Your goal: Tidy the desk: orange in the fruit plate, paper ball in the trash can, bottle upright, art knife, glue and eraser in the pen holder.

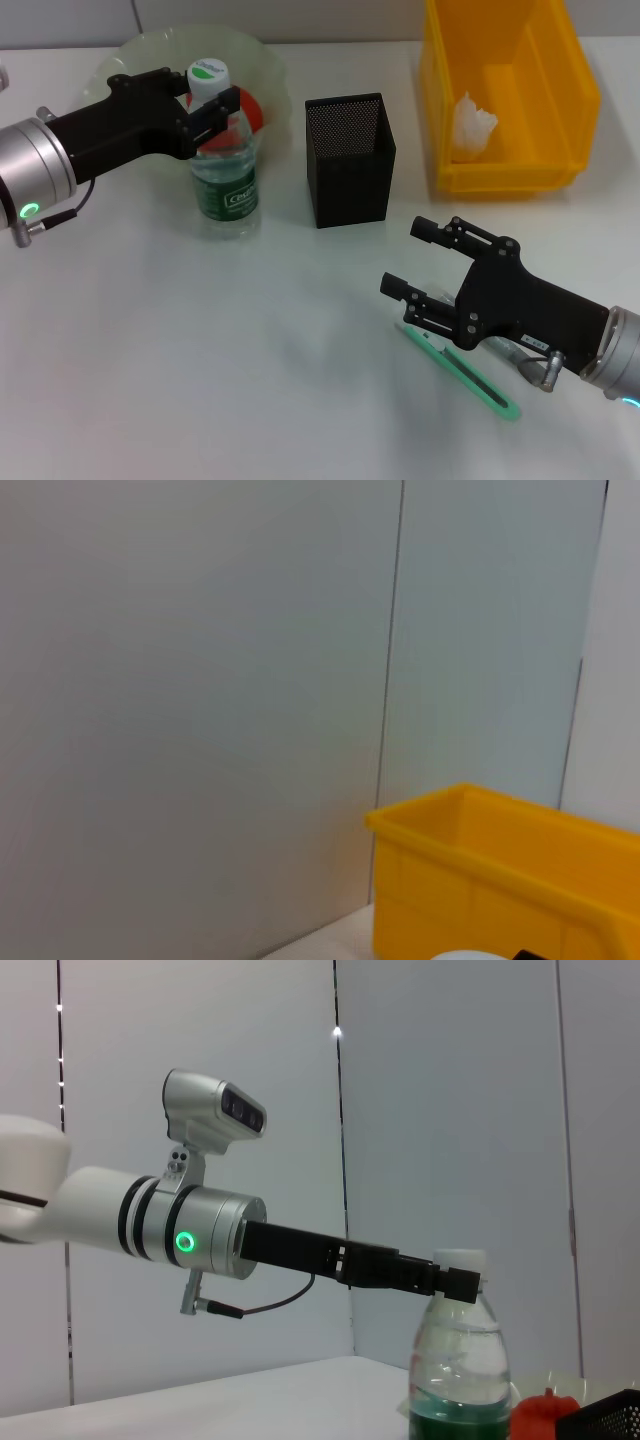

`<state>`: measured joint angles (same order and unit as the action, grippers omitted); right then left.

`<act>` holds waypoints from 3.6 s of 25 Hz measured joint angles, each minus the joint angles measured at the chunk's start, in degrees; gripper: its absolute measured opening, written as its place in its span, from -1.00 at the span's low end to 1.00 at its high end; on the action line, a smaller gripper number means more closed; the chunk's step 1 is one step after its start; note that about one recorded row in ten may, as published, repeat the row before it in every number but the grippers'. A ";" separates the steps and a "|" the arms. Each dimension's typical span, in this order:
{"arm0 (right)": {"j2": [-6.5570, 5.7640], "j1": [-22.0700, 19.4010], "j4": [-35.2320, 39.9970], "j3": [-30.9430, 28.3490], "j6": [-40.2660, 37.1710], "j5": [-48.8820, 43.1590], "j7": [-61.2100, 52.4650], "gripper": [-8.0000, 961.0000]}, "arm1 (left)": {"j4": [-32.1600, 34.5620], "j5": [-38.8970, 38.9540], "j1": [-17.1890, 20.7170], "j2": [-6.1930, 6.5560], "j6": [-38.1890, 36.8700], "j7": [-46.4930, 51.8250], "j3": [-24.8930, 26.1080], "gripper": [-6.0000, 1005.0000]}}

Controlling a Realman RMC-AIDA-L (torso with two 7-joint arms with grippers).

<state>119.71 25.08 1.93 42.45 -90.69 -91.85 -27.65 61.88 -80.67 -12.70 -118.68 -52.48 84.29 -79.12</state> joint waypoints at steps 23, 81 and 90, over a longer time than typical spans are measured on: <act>0.00 0.04 0.00 -0.07 0.52 0.00 0.11 0.48 | -7.64 9.62 -0.64 -0.11 -2.56 -13.20 0.20 0.00; 0.00 0.57 0.00 -0.13 0.21 0.01 -0.17 0.48 | -8.93 16.75 -1.70 0.02 -20.40 -16.02 8.11 0.49; -0.29 -0.23 0.38 -0.28 -1.35 -0.07 -2.57 0.48 | -11.61 11.46 -1.75 0.45 -40.52 -18.61 7.86 0.53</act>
<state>119.41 24.85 2.31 42.17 -92.04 -91.92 -30.22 50.27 -69.21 -14.44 -118.23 -93.00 65.67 -71.27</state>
